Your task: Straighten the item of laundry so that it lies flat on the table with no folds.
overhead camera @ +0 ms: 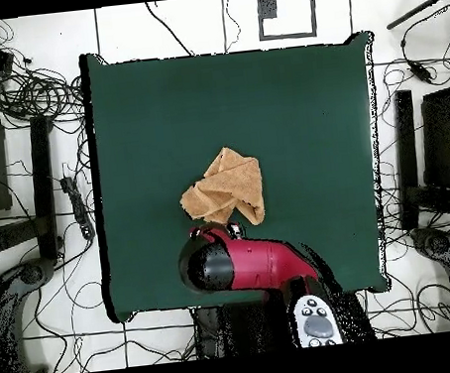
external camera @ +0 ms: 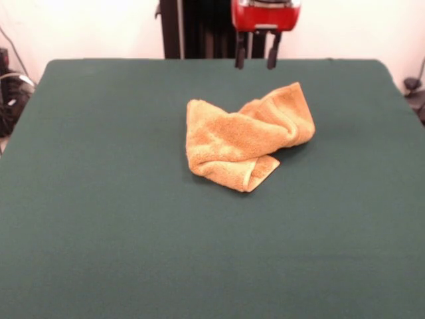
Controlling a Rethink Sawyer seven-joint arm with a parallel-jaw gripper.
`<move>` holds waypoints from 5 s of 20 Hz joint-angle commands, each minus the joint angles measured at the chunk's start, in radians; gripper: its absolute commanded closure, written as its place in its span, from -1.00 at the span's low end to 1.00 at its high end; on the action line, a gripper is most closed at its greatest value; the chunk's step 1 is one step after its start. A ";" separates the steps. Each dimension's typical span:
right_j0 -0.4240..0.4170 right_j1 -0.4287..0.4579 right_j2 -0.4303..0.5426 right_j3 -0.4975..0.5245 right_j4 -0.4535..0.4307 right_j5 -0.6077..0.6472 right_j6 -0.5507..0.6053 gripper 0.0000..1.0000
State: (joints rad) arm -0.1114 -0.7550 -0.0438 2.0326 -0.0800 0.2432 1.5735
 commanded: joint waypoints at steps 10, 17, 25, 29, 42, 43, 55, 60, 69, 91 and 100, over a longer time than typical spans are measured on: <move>0.083 0.136 0.107 -0.202 0.009 0.196 0.088 -1.00; 0.079 0.178 0.130 -0.249 0.016 0.204 0.083 -1.00; 0.085 0.201 0.146 -0.274 0.011 0.203 0.077 -1.00; 0.092 0.203 0.149 -0.270 0.013 0.193 0.086 -1.00; 0.061 0.150 0.174 -0.203 0.009 0.188 0.078 -1.00; 0.058 0.135 0.173 -0.195 0.008 0.196 0.076 -1.00; 0.044 0.083 0.181 -0.165 0.014 0.235 0.071 -1.00; 0.041 0.081 0.188 -0.159 0.011 0.239 0.071 -1.00; 0.060 0.121 0.198 -0.167 -0.011 0.185 0.073 -1.00; 0.107 0.204 0.186 -0.193 -0.004 0.096 0.125 -1.00; 0.129 0.200 0.176 -0.186 0.007 0.087 0.146 -1.00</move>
State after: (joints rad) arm -0.0246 -0.6094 0.0289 1.8319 -0.0812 0.3675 1.5735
